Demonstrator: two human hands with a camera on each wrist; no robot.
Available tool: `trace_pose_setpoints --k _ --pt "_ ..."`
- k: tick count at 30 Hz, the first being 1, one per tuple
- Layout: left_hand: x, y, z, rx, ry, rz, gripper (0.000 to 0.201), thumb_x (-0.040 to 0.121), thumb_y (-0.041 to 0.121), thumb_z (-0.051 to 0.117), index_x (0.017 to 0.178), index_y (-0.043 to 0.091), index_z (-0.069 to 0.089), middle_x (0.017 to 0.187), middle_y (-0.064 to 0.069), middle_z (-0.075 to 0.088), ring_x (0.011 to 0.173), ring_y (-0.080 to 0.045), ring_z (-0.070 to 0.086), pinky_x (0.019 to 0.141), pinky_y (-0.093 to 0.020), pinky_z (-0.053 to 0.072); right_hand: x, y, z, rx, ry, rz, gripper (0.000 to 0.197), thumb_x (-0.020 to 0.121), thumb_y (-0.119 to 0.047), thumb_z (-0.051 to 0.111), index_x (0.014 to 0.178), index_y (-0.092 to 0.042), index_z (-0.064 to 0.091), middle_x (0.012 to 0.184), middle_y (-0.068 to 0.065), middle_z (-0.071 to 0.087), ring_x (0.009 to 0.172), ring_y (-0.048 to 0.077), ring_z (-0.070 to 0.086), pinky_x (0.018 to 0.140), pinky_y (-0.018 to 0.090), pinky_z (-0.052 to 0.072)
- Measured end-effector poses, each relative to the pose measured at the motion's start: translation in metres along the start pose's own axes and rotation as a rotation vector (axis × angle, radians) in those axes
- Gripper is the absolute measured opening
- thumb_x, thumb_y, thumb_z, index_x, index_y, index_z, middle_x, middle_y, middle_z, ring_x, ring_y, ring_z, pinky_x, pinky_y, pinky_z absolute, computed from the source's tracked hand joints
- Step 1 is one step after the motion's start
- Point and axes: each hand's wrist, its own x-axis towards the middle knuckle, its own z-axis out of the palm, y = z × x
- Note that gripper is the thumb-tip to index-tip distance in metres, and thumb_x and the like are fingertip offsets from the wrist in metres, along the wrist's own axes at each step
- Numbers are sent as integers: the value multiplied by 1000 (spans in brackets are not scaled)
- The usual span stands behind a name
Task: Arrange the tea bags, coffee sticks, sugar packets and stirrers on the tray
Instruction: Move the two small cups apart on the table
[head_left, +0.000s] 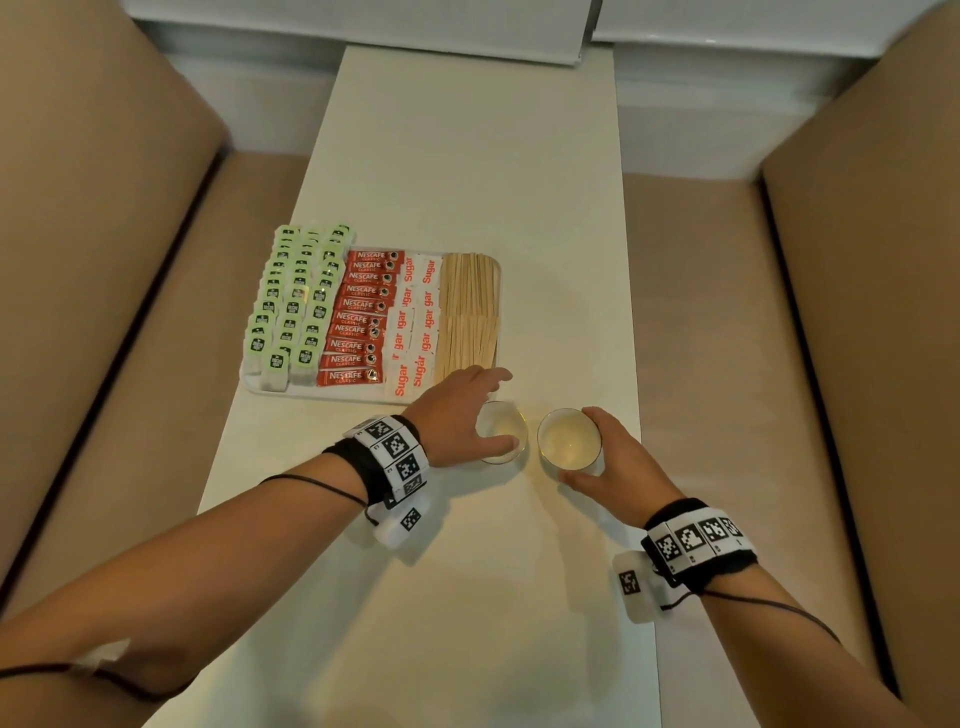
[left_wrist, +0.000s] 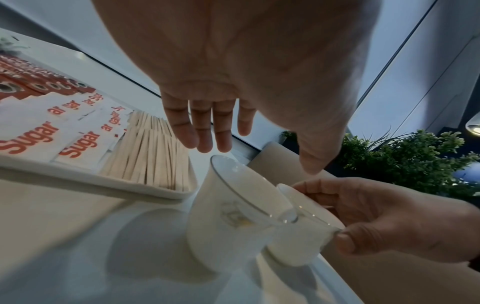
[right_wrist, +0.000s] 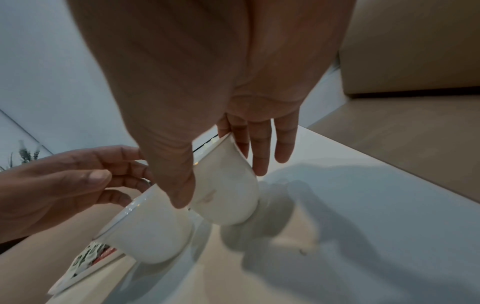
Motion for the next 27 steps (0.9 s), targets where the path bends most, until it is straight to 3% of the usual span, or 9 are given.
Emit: trace_pose_setpoints --k 3,12,16,27 --pt "11 4 -6 27 12 31 79 83 58 69 146 24 36 134 4 50 121 -14 48 95 -27 41 13 -7 -11 1 11 -31 73 77 -48 80 136 -31 41 132 -9 52 117 12 53 98 31 45" --pt "54 17 -42 67 81 78 76 87 54 66 149 22 37 132 2 54 123 -16 48 104 -36 43 70 -51 -51 -5 104 -167 77 81 -37 83 143 -22 40 135 -7 51 117 9 49 98 27 40" --pt "74 15 -56 55 126 94 62 87 49 69 140 23 48 121 3 58 112 -14 52 96 -35 46 96 -67 -61 4 119 -206 68 82 -34 83 136 -20 45 127 -7 55 111 10 53 91 24 41" --pt "102 -9 -46 78 19 -15 42 92 36 69 129 21 57 119 1 62 111 -17 55 93 -32 44 138 -54 -41 -19 15 -123 72 81 -32 83 139 -17 43 125 -4 56 110 17 56 89 29 43"
